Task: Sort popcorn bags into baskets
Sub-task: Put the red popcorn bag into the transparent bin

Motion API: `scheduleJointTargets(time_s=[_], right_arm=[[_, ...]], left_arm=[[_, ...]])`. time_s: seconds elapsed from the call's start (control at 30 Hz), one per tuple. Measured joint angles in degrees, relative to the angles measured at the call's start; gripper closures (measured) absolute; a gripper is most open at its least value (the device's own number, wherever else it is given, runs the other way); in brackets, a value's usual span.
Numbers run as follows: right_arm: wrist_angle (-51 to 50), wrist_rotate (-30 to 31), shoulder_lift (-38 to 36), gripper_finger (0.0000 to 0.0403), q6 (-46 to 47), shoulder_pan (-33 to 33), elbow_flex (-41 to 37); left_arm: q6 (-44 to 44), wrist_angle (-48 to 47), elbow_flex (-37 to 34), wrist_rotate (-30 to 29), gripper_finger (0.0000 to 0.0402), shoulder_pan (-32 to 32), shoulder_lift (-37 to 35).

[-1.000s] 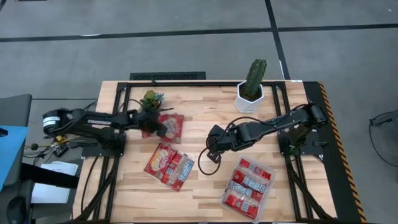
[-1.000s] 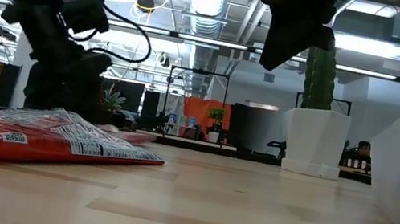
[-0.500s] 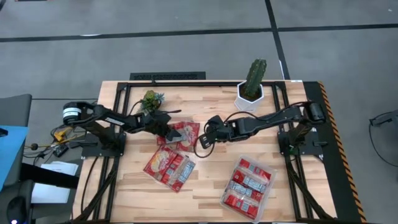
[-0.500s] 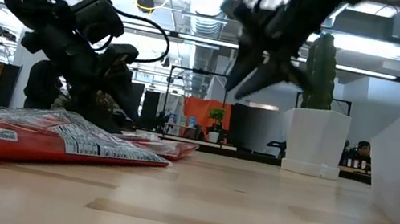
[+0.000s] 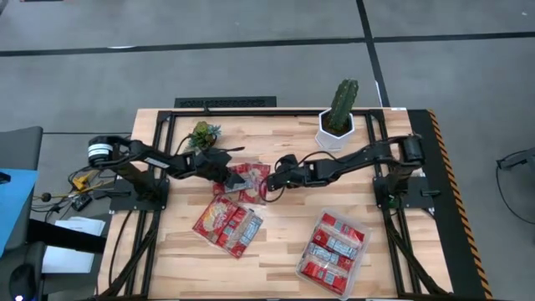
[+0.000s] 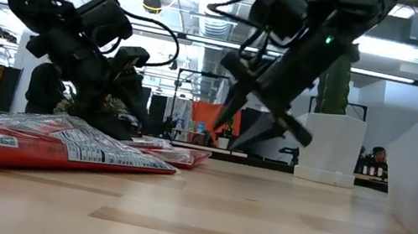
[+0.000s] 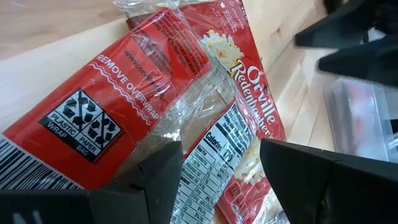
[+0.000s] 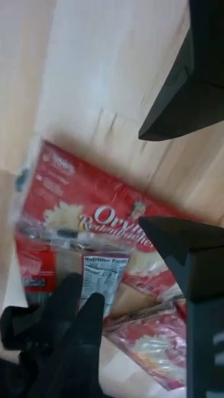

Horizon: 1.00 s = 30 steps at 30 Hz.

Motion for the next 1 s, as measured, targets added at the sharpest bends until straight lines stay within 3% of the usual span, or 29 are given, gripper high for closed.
scheduleJointTargets(time_s=[0.53, 0.63, 0.83, 1.0], right_arm=[[4.69, -5.18, 13.79, 0.0184, -1.18, -2.85, 9.29], [3.25, -5.43, 13.94, 0.0223, -3.07, -2.94, 10.39], [3.47, -6.71, 14.12, 0.0377, -4.90, -3.73, 10.89], [1.07, -7.94, 12.53, 0.0388, -5.11, -4.44, 10.85]], left_arm=[[2.29, -3.60, 2.58, -4.10, 0.0189, -1.42, 0.02], [3.08, -3.70, 2.58, -4.59, 0.0189, -1.40, -0.02], [3.66, -3.65, 2.62, -4.51, 0.0189, -1.40, -0.02], [3.79, -3.57, 2.65, -0.72, 0.0189, -0.65, 0.04]])
